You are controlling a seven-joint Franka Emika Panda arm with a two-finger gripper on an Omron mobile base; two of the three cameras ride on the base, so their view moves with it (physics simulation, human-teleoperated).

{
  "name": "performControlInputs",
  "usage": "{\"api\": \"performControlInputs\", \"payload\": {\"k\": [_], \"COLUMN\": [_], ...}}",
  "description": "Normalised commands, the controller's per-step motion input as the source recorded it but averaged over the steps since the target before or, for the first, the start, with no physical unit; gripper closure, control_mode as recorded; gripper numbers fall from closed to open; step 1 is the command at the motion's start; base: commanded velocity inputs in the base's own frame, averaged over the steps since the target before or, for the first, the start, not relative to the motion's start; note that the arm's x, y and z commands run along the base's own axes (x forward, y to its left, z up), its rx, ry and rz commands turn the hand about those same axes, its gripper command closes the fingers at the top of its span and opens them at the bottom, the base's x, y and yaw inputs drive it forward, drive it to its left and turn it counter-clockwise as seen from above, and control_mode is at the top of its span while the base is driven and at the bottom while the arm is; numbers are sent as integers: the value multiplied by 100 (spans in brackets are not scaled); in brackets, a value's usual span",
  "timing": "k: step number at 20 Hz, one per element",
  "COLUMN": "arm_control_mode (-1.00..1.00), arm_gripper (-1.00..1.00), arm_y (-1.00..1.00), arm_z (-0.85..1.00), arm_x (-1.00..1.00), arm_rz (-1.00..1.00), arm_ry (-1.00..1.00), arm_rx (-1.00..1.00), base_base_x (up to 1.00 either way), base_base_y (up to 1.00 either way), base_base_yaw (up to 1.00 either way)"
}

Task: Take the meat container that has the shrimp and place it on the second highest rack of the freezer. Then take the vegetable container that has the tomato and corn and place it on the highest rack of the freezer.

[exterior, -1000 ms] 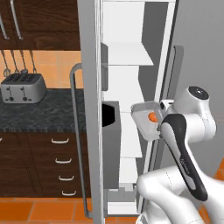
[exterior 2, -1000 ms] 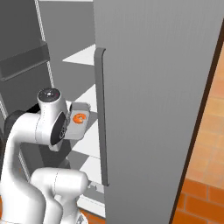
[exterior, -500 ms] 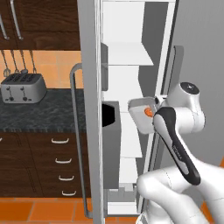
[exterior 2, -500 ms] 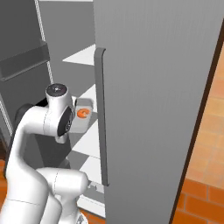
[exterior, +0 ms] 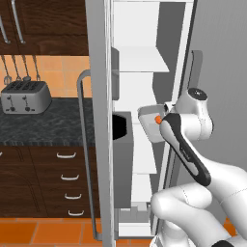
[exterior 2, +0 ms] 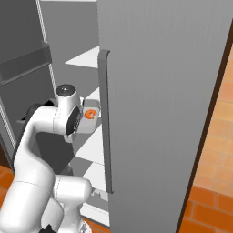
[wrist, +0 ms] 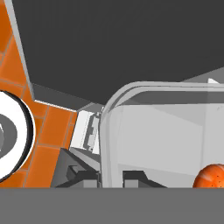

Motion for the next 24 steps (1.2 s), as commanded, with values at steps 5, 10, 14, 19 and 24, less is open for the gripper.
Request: {"api": "performControlInputs", "payload": {"k": [5,10,14,19,24], "arm_control_mode": [-100,-100,-100,-100,-100], "arm_gripper": [100,100,100,100,100], "arm_y": [0,0,0,0,2], "arm_z": [-1,-8,0,0,-2], "arm_x": [46,47,43,47,61], "arm_rz": [0,0,0,0,0], "arm_ry": [0,0,0,0,0], "arm_rx": [0,0,0,0,0], "base_base_x": [0,0,0,0,0], "base_base_y": [0,0,0,0,0], "base_base_yaw": [0,0,0,0,0]}}
